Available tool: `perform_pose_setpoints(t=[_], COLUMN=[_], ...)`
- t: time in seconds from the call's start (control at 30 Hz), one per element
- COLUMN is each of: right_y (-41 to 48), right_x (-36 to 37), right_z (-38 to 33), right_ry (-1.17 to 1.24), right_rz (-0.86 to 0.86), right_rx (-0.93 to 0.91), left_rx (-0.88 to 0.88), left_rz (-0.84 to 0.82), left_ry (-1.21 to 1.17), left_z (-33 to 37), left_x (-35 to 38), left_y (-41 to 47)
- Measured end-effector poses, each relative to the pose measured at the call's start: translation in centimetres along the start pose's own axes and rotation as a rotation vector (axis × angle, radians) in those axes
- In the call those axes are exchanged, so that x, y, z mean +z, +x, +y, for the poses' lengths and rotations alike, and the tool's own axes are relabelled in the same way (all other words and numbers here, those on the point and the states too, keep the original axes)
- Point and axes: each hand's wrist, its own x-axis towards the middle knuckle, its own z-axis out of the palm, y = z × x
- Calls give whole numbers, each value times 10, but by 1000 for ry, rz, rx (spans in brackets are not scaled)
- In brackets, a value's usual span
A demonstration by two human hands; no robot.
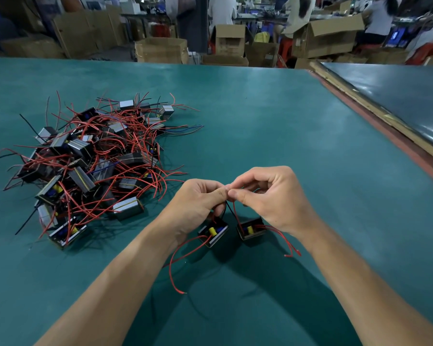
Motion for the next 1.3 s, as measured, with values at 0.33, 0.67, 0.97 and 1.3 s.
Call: perform_pose_setpoints(t=[0.33,0.67,0.97,1.3], right_y=[-1,-2,-2,0], right_x=[2,3,5,-2], right_z=[-1,0,1,2], right_ry=[17,-29,-86,-100], right_rz=[9,-31,-22,-7], right_rx=[0,-34,-55,-64], left_rx=[-10,-48,-89,-48], left_rz=[-14,-59,-21,-34], left_ry=[-18,-73,-59,-34], left_z=[-1,-2,3,7], left_x=[-2,-4,-2,-5], left_y=[1,2,2,-1])
